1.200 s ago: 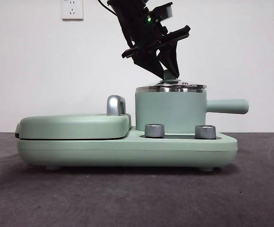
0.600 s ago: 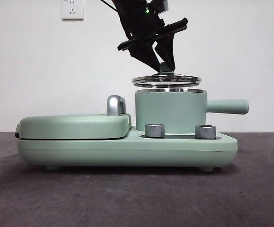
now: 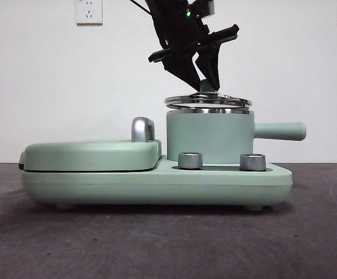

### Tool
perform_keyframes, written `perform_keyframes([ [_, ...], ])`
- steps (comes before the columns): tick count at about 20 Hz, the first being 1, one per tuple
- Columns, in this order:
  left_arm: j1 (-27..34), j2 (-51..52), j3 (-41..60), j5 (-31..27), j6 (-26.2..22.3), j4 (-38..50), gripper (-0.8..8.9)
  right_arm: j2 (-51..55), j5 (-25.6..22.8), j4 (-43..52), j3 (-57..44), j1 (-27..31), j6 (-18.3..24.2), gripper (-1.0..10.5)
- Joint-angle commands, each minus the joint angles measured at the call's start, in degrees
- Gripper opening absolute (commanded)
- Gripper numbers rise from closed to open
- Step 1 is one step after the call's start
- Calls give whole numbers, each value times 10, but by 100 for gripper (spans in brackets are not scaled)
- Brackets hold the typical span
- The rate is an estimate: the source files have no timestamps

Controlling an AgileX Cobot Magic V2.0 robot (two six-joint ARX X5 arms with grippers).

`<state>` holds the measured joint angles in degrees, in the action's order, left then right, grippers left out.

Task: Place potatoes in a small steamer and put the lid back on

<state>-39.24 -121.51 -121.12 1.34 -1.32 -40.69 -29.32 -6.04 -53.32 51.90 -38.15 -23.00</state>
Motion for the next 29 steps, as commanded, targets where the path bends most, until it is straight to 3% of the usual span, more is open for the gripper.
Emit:
perform_keyframes([
  [1,-6,-19,-21,2,1,19,89,-1,0,6,3,-5,-8,434],
  [7,-6,-34,-21,38,0,27,88,-1,0,6,3,-5,-8,434],
  [18,-5,-34,-21,33,-39,8,101,-1,-1,6,3,-5,-8,434],
  [19,-5,-34,-21,33,-38,13,163,-1,-1,6,3,-5,-8,434],
  [22,-1,-23,-24,34,-35,11,468,-1,0,6,3,-5,-8,434],
  [29,7,122,-23,53,-27,-111,468,-1,3,6,3,-5,-7,434],
])
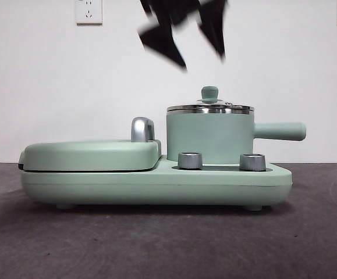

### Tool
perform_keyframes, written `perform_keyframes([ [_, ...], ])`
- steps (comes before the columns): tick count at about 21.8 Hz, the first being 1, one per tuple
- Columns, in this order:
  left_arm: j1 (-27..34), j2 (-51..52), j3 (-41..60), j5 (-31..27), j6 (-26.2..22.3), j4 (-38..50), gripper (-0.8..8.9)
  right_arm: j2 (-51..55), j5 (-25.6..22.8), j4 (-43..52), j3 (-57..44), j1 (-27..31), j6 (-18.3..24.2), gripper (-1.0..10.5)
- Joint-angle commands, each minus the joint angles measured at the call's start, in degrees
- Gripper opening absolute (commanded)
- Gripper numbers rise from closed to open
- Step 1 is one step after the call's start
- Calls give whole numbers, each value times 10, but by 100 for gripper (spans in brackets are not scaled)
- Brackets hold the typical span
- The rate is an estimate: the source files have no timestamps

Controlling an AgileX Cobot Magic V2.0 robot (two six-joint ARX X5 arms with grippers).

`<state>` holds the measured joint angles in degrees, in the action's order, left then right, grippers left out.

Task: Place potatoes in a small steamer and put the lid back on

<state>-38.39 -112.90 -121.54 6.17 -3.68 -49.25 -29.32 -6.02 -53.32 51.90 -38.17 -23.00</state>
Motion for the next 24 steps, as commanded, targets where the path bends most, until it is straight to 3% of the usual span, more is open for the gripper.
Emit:
perform_keyframes([
  [1,3,59,-18,5,-8,-56,468,-1,5,6,3,-4,-6,434],
  [3,26,104,-2,12,-6,-96,468,-1,19,7,3,-4,-3,434],
  [5,55,169,63,53,3,-91,465,-1,31,6,3,-4,-1,434],
  [12,95,483,423,60,14,-1,464,-1,60,9,3,-4,23,434],
  [16,95,654,582,60,68,20,462,-2,92,10,3,-4,51,434],
  [19,95,728,640,60,106,23,457,-2,92,10,3,-4,61,434],
  [22,95,785,672,60,131,18,346,-2,92,10,3,-4,61,434],
  [24,95,809,676,57,136,7,168,-2,93,10,3,-4,61,428],
])
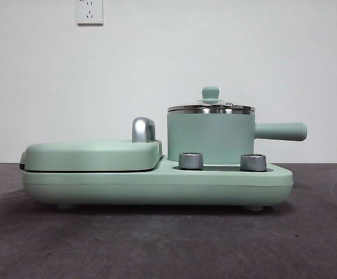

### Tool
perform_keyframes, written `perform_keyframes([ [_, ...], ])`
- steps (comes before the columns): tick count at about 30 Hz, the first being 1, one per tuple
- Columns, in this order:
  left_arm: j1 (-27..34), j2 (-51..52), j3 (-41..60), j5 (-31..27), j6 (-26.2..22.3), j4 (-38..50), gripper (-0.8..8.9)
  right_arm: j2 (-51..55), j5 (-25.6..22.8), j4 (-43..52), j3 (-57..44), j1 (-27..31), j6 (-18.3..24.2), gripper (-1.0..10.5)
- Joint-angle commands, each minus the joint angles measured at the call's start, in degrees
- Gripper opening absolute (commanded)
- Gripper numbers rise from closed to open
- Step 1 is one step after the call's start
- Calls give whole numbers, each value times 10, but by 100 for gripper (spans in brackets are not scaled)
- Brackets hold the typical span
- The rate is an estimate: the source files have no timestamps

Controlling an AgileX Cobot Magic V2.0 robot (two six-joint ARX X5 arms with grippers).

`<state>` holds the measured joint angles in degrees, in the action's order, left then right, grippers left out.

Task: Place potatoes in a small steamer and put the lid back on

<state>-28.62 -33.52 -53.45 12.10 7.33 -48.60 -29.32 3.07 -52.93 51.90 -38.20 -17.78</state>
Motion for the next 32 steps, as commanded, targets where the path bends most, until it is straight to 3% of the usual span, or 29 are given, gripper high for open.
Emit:
perform_keyframes([
  [1,-3,23,-5,-3,25,-6,9,-2,5,6,3,-4,9,335],
  [2,-3,30,-5,-3,27,-10,24,-2,15,5,3,-4,10,106],
  [3,-3,33,-5,-3,27,-13,11,-2,22,5,3,-4,16,-27],
  [4,-3,36,-5,-3,27,-17,11,-2,24,6,3,-4,17,43],
  [23,5,37,-1,-3,26,-26,12,0,13,6,3,-4,17,37],
  [27,41,57,29,5,26,-7,12,0,13,6,3,-4,17,37],
  [32,134,134,151,2,2,104,12,0,13,6,3,-4,17,37],
])
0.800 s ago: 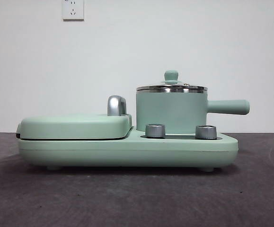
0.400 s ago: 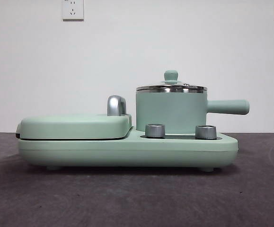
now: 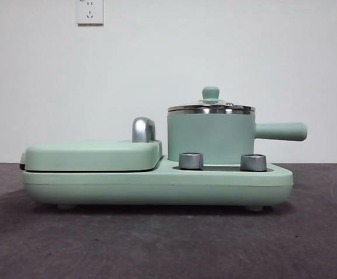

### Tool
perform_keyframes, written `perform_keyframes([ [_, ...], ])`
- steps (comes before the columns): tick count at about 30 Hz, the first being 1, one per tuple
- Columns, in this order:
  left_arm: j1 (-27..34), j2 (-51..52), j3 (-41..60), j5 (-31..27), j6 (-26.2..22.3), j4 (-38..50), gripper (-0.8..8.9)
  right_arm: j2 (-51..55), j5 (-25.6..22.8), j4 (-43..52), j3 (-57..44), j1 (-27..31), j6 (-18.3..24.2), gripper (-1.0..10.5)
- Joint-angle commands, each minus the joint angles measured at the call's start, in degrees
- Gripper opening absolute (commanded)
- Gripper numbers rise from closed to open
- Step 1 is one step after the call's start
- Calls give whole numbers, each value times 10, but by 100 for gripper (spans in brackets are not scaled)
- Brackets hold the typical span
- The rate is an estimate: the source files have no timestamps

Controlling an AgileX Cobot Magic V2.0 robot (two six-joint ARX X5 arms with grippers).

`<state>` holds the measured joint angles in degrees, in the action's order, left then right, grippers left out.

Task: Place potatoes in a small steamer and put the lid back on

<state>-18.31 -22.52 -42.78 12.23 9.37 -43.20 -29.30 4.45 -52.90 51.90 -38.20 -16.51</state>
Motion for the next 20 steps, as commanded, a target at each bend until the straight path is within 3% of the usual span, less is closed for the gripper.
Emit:
perform_keyframes([
  [1,47,39,73,0,-24,77,12,0,-1,6,3,-4,5,37],
  [9,130,134,302,0,-33,306,15,0,0,6,3,-4,5,37],
  [20,162,201,401,-24,-33,321,15,0,0,6,3,-4,5,37],
])
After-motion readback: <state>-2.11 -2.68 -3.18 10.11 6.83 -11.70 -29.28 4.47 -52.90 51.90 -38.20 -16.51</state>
